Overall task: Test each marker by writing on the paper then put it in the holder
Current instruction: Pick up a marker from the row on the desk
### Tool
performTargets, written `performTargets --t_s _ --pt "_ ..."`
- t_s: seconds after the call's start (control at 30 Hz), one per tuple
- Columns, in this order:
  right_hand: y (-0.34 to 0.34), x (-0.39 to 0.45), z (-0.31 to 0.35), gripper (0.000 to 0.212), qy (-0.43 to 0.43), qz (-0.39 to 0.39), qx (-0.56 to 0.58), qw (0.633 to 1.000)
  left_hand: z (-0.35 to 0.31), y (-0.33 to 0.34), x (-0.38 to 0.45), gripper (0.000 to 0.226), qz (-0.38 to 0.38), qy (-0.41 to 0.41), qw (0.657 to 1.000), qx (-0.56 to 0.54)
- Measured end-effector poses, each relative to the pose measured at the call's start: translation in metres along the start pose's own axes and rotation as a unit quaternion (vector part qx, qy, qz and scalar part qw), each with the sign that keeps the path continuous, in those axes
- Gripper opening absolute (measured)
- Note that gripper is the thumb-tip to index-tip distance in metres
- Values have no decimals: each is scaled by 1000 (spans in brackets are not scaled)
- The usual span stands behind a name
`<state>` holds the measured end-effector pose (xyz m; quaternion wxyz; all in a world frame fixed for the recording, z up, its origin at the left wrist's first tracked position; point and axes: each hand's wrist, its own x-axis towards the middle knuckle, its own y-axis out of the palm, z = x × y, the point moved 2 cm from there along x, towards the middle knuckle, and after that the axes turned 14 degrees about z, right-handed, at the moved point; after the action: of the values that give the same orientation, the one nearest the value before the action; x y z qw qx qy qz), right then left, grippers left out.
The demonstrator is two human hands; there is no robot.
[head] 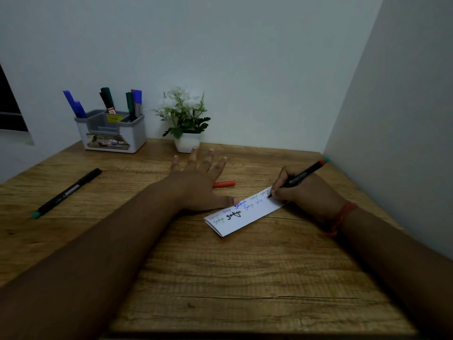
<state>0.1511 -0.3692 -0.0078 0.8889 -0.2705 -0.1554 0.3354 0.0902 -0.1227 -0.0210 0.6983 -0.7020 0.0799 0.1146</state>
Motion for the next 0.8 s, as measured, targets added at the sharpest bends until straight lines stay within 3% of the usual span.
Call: performTargets --t_s 0.8 --pt "-1 0 -3 3 15 -27 -18 999 -1 -2 -2 122 7 0 1000 -1"
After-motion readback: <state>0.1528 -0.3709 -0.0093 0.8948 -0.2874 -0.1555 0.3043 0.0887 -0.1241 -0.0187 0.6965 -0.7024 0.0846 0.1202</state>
